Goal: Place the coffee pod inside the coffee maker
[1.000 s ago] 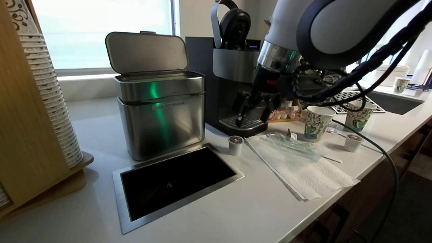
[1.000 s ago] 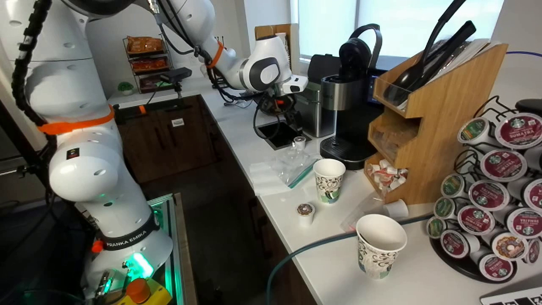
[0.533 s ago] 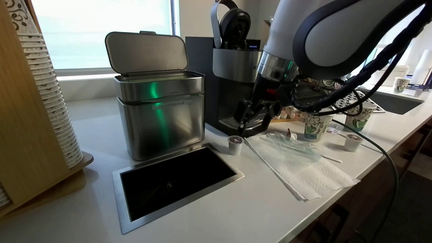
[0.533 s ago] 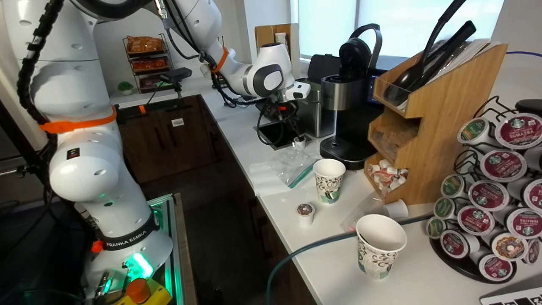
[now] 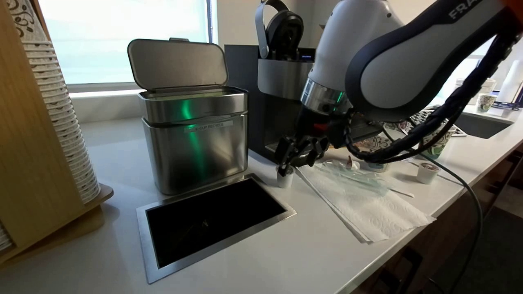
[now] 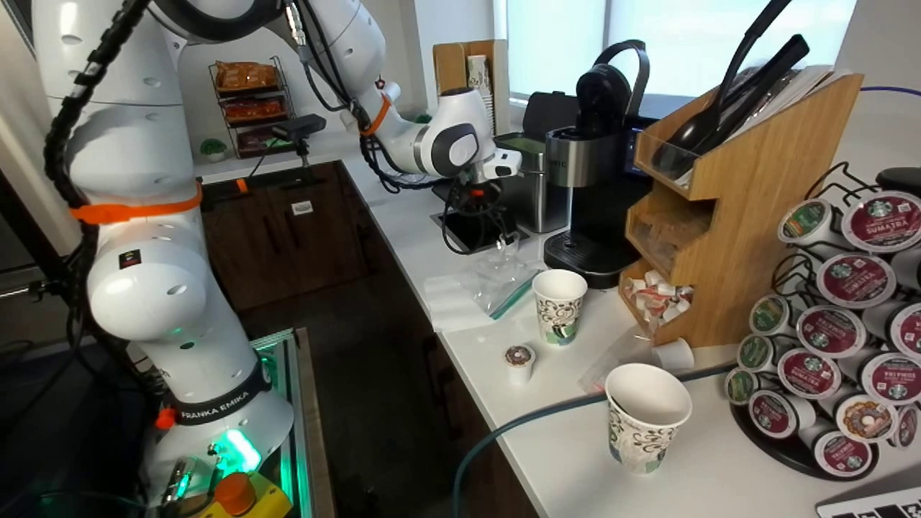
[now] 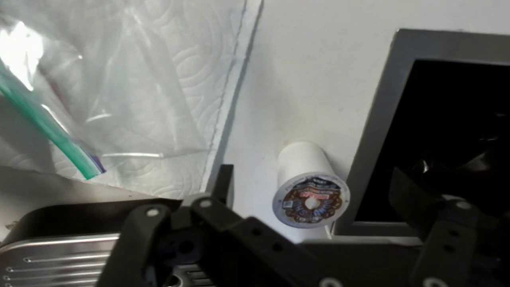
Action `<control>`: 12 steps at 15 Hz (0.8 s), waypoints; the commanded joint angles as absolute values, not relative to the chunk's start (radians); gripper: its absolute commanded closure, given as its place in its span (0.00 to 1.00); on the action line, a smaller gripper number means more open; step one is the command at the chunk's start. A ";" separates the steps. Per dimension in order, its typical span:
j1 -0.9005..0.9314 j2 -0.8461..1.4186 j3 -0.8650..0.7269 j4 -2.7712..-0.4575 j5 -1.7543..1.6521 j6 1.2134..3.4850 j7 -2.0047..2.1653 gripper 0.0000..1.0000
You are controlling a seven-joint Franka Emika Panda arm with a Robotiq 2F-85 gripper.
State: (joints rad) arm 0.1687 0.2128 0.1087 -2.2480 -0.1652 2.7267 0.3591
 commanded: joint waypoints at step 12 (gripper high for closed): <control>0.307 0.317 -0.018 -2.141 -0.314 2.716 0.512 0.34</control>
